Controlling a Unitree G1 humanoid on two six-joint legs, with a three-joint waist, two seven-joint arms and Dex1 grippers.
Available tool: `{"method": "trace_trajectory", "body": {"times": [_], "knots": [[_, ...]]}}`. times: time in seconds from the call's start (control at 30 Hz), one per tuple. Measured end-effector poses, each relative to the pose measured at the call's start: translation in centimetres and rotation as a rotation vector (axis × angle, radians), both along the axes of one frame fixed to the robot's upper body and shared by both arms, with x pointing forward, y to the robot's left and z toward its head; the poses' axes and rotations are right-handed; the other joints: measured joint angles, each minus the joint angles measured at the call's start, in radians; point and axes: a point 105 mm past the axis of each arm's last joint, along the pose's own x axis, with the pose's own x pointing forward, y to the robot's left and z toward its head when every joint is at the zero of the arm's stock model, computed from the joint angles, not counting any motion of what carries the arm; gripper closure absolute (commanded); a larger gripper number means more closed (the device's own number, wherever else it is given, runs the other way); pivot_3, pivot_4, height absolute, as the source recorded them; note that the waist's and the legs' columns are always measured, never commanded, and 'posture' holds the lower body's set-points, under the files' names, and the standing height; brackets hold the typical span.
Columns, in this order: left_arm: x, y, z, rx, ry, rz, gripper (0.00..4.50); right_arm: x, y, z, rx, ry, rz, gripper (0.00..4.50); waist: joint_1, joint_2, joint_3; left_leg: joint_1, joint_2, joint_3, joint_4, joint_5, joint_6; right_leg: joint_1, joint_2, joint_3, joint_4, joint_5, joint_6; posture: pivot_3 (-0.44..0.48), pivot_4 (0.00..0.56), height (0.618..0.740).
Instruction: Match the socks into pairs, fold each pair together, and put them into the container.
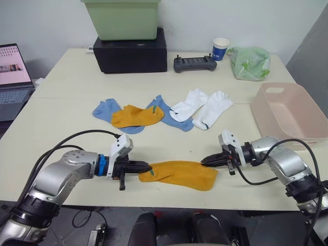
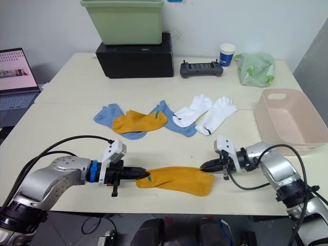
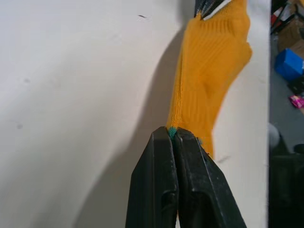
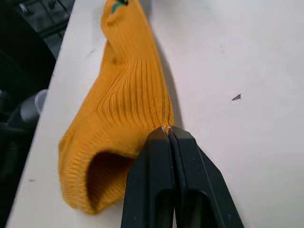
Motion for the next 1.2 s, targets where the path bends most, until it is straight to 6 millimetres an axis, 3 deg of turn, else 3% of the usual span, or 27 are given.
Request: {"method": "trace_trajectory", "body": {"times": [0.37, 0.63, 0.73, 0.83, 0.9, 1.07, 1.13, 1.2], "knots": [[1.4, -0.2, -1.3, 0.034, -0.008, 0.017, 4.46, 2.5, 0.6, -0.6, -0.056, -0.184, 0.043, 4.49, -0.001, 0.0, 0.0, 0.0, 0.0, 0.0, 0.001, 0.0, 0.0, 0.0, 0.0, 0.0, 0.002, 0.0, 0.0, 0.0, 0.15, 0.74], [2.9, -0.5, -1.0, 0.041, -0.084, 0.025, 2.06, 2.9, 0.2, -0.4, -0.066, -0.223, 0.049, 4.5, 0.0, 0.0, 0.0, 0.001, 0.0, 0.0, 0.001, 0.0, 0.0, 0.0, 0.0, 0.0, 0.003, 0.0, 0.0, 0.0, 0.15, 0.74], [3.2, -0.4, -0.7, 0.041, -0.106, 0.031, 1.02, 3.3, -0.1, 0.1, -0.054, -0.257, 0.019, 3.78, -0.001, 0.0, 0.0, 0.001, 0.0, 0.0, 0.001, 0.0, 0.0, -0.001, 0.0, 0.0, 0.003, 0.0, 0.0, 0.0, 0.15, 0.74], [3.6, 0.5, 0.2, 0.021, -0.151, 0.081, 0.07, 3.9, -0.8, 1.6, -0.03, -0.323, -0.037, 2.76, -0.001, 0.0, 0.0, 0.0, 0.0, 0.0, 0.001, 0.0, 0.0, -0.001, 0.0, 0.0, 0.004, 0.0, 0.0, 0.0, 0.15, 0.74], [3.5, 1.2, 1.4, 0.005, -0.216, 0.108, 0.03, 4.1, -1.9, 2.8, -0.026, -0.373, -0.083, 2.08, -0.001, 0.0, 0.0, 0.0, 0.0, 0.0, 0.001, 0.0, 0.0, -0.001, -0.001, 0.001, 0.004, 0.0, 0.0, 0.0, 0.15, 0.74], [2.5, 1.7, 2.5, 0.002, -0.314, 0.127, 0.03, 3.3, -2.7, 4.3, -0.005, -0.43, -0.131, 2.08, -0.001, 0.0, 0.0, 0.001, 0.0, 0.0, 0.001, 0.0, 0.0, 0.0, -0.001, 0.001, 0.004, 0.0, 0.0, 0.0, 0.15, 0.74], [2.2, 0.9, 2.7, -0.021, -0.345, 0.117, 0.03, 2.7, -1.9, 4.5, 0.037, -0.419, -0.128, 2.08, -0.001, 0.0, 0.0, 0.001, 0.0, 0.0, 0.001, 0.0, 0.0, -0.001, -0.001, 0.001, 0.004, 0.0, 0.0, 0.0, 0.15, 0.74], [1.7, -0.4, 3.2, -0.056, -0.395, 0.085, 0.42, 1.6, -0.2, 5.0, 0.118, -0.398, -0.105, 2.47, -0.001, 0.0, 0.0, 0.0, 0.0, 0.0, 0.0, 0.0, 0.0, -0.001, -0.001, 0.001, 0.004, 0.0, 0.0, 0.0, 0.15, 0.74]]}}
